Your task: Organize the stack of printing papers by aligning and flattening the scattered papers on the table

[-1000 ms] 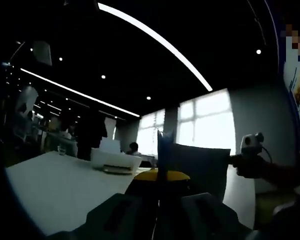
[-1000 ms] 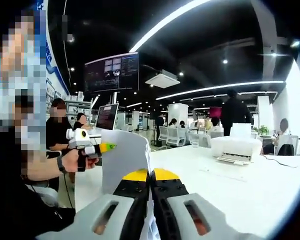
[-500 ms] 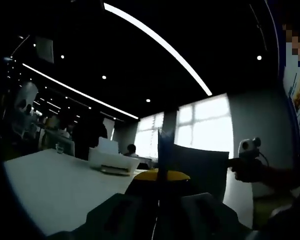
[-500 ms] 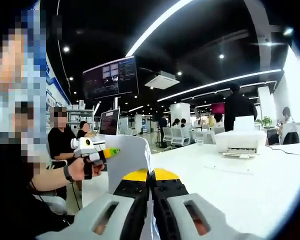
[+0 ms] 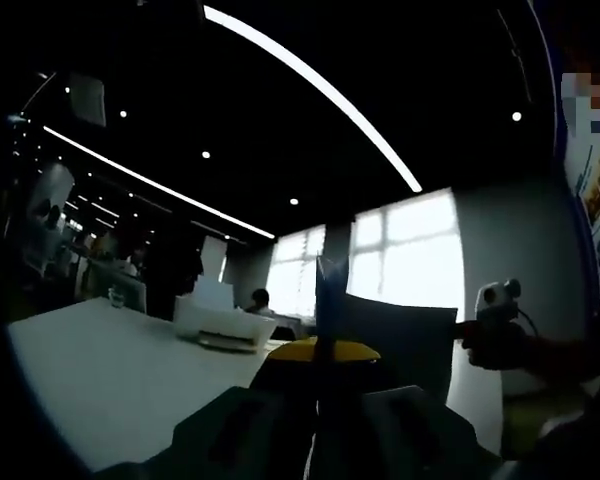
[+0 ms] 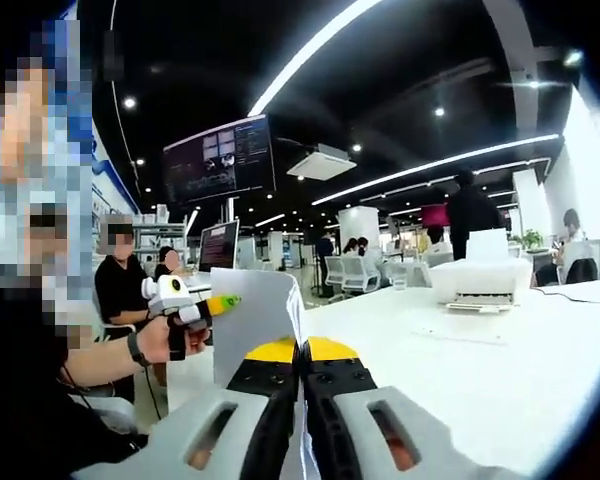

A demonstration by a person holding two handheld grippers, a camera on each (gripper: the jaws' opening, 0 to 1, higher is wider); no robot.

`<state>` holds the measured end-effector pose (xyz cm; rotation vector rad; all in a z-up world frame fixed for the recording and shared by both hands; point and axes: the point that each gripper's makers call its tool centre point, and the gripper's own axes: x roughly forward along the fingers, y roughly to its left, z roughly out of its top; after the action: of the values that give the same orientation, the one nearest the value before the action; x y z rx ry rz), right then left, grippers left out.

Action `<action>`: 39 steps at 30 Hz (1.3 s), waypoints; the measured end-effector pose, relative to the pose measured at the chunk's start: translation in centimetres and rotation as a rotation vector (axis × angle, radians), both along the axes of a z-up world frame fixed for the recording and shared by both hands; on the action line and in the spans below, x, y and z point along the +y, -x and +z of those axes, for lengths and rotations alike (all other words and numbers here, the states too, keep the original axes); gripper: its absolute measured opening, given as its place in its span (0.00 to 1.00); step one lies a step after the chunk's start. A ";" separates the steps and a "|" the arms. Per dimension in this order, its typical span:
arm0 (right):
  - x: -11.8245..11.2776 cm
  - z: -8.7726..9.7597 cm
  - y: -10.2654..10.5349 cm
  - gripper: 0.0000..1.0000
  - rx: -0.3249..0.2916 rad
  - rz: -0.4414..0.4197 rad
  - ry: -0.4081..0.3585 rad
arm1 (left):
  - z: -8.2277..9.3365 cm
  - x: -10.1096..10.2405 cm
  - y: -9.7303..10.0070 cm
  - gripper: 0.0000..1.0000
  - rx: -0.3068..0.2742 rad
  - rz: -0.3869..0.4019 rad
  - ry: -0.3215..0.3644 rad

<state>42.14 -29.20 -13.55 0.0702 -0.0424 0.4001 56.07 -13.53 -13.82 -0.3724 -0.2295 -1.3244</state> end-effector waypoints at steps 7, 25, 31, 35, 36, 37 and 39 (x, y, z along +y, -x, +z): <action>-0.1 0.4 0.3 0.00 -0.058 -0.019 0.022 | -0.2 -0.2 0.2 0.06 0.034 -0.020 0.027; -0.4 -2.0 -0.5 0.04 0.028 -0.016 0.012 | -0.5 0.5 -0.4 0.06 0.056 0.000 0.020; -0.5 -3.7 -0.8 0.05 0.066 -0.028 0.059 | -0.5 0.5 -0.5 0.06 0.058 0.003 0.012; -0.5 -3.6 -0.8 0.03 0.071 -0.019 0.031 | -0.5 0.4 -0.5 0.06 0.055 0.007 0.012; -0.1 -3.6 -0.6 0.02 0.074 -0.016 0.026 | -0.5 0.4 -0.5 0.06 0.053 0.007 0.013; 0.0 -3.5 -0.6 0.00 0.075 -0.013 0.022 | -0.5 0.3 -0.4 0.06 0.053 0.006 0.013; 0.0 -3.3 -0.5 0.00 0.074 -0.013 0.020 | -0.6 0.3 -0.4 0.06 0.053 0.006 0.011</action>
<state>42.67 -29.20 -16.84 0.0648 0.0336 0.3848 56.44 -13.28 -14.42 -0.4149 -0.1934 -1.3063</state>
